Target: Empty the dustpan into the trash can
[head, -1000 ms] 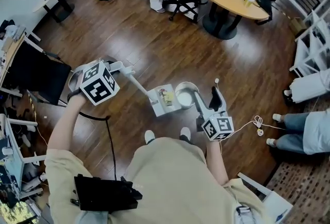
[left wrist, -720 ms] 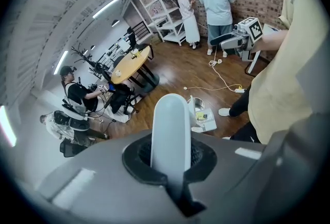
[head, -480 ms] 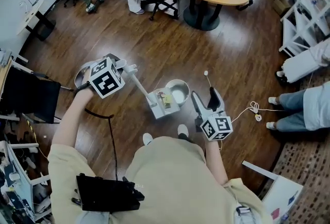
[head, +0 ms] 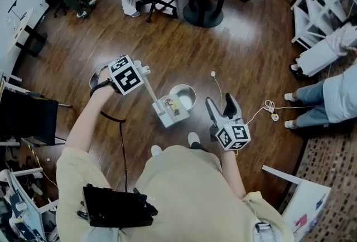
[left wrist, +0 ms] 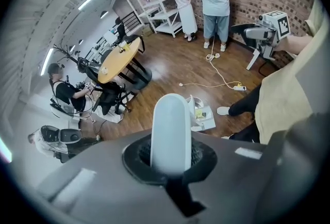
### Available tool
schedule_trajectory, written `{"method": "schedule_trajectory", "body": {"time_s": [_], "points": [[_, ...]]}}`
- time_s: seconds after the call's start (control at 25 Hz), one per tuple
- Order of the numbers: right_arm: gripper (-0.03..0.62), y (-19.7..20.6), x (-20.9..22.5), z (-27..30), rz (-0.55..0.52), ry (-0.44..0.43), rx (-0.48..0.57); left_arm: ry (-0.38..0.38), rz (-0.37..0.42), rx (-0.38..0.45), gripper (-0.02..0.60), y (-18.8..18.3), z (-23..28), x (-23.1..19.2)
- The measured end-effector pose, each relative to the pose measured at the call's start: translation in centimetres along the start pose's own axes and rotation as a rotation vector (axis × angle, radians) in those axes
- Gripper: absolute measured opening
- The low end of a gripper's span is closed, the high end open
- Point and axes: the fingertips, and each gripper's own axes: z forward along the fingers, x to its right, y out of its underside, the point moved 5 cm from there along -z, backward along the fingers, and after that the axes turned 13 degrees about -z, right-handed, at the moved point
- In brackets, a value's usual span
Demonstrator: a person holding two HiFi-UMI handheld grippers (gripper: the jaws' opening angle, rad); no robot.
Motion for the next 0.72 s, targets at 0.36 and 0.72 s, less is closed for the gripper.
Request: {"method": "schedule_trajectory", "body": {"time_s": [0.36,0.72], "points": [[0.379,-0.2,0.6,0.8,-0.033,-0.049,-0.004,-0.018,0.020,-0.125,0.004,-4.8,4.9,-3.4],[0.379,-0.5,2.2,3.0,-0.054,-0.069,0.004,0.102,-0.001,-0.325,0.004,-12.4,9.8,-5.9]]}}
